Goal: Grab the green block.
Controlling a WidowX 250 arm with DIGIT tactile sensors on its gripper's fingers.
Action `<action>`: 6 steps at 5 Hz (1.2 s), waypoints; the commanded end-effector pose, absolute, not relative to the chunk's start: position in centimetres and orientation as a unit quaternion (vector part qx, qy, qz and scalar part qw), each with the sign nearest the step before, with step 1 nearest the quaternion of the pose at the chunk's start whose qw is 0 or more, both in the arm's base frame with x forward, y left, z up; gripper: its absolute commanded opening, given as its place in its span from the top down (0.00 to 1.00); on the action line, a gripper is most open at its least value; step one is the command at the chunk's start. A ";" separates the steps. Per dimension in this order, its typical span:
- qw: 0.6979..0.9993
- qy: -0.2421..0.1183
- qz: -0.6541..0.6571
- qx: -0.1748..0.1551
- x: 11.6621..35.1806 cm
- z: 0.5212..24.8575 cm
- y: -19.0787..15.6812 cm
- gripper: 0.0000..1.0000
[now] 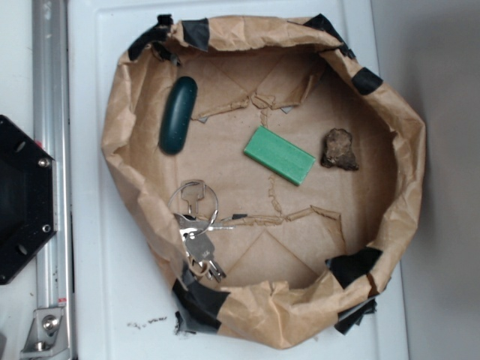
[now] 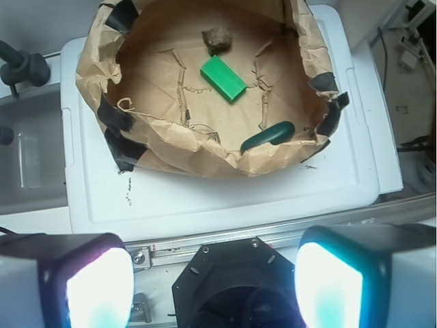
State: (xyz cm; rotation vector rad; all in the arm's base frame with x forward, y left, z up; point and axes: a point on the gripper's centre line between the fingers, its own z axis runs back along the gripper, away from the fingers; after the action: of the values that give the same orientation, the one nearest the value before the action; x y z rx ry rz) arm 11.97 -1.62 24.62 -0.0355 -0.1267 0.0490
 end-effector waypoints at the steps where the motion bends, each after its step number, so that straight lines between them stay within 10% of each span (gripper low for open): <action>1: 0.998 -0.063 0.024 -0.018 12.0 24.6 -1.6 0.00; 6: 0.983 -0.046 -0.175 0.018 25.4 9.5 1.4 0.00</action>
State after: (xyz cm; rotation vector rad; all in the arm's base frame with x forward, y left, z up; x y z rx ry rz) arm 25.06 1.98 8.40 0.0285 -0.0409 -0.3268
